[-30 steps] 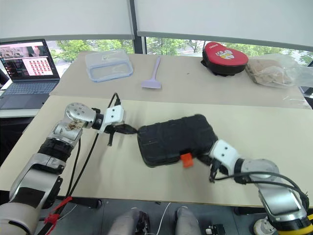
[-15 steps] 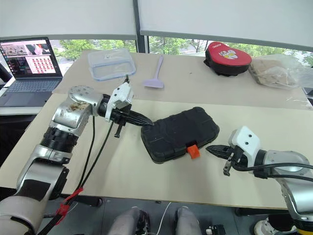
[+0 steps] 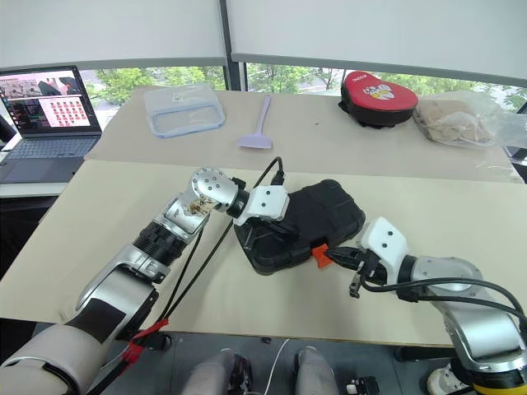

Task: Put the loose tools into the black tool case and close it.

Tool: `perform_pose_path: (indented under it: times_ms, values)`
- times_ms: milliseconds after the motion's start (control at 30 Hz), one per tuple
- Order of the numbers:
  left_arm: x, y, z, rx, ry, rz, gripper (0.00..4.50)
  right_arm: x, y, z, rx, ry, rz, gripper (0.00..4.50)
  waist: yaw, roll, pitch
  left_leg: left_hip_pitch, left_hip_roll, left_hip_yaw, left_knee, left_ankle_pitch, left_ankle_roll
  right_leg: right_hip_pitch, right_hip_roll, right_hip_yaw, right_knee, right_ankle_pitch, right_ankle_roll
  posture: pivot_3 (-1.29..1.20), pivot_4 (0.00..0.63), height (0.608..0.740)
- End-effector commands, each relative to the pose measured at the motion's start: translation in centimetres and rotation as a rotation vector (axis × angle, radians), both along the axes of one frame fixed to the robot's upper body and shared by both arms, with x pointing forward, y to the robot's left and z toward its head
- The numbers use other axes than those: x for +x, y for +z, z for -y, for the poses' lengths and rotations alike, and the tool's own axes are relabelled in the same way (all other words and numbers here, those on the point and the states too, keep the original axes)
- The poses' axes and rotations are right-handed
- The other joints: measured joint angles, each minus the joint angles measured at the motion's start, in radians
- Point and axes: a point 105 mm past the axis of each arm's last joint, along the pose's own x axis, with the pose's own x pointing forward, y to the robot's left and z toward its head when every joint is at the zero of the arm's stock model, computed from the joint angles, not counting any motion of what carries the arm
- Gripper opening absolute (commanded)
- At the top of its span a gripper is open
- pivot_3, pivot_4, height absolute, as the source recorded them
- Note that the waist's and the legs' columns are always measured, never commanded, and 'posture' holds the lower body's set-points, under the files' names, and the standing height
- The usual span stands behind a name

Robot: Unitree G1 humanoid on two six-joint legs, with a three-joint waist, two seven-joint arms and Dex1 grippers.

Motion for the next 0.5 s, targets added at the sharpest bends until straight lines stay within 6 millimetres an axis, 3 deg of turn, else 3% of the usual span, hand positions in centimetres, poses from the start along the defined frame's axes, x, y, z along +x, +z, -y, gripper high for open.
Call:
perform_pose_path:
  times_ms: [33,233,400,500]
  values:
    - [-0.2,-3.0,-1.7,0.112,0.026,-0.073,0.02,0.8,-0.9,-0.1,-0.016,-0.033,0.021,0.0,-0.003,-0.001,-0.001,0.001,0.0,0.0,0.0,0.0,0.0,0.0,0.0,0.0,0.0,0.0,0.0,0.0,0.15,0.731]
    - [0.1,-2.1,-1.0,0.073,0.035,-0.062,0.02,1.4,-3.0,-0.5,-0.061,-0.05,0.012,0.0,-0.003,0.0,-0.002,0.001,0.0,0.0,0.0,0.0,0.0,0.001,0.0,0.0,0.0,0.0,0.0,0.0,0.15,0.731]
    - [0.1,-1.9,-0.5,0.061,0.03,-0.053,0.02,2.2,-2.7,-0.6,-0.047,-0.084,0.047,0.0,-0.002,0.0,-0.002,0.001,0.0,0.0,0.0,0.0,0.0,0.001,0.0,0.0,0.0,0.0,0.0,0.0,0.15,0.731]
    - [0.1,-1.9,-0.4,0.057,0.028,-0.047,0.02,1.1,-2.1,-0.4,-0.061,-0.051,0.037,0.0,-0.001,0.0,-0.002,0.001,0.0,0.0,0.0,0.0,0.0,0.001,0.0,-0.001,0.0,0.0,0.0,0.0,0.15,0.731]
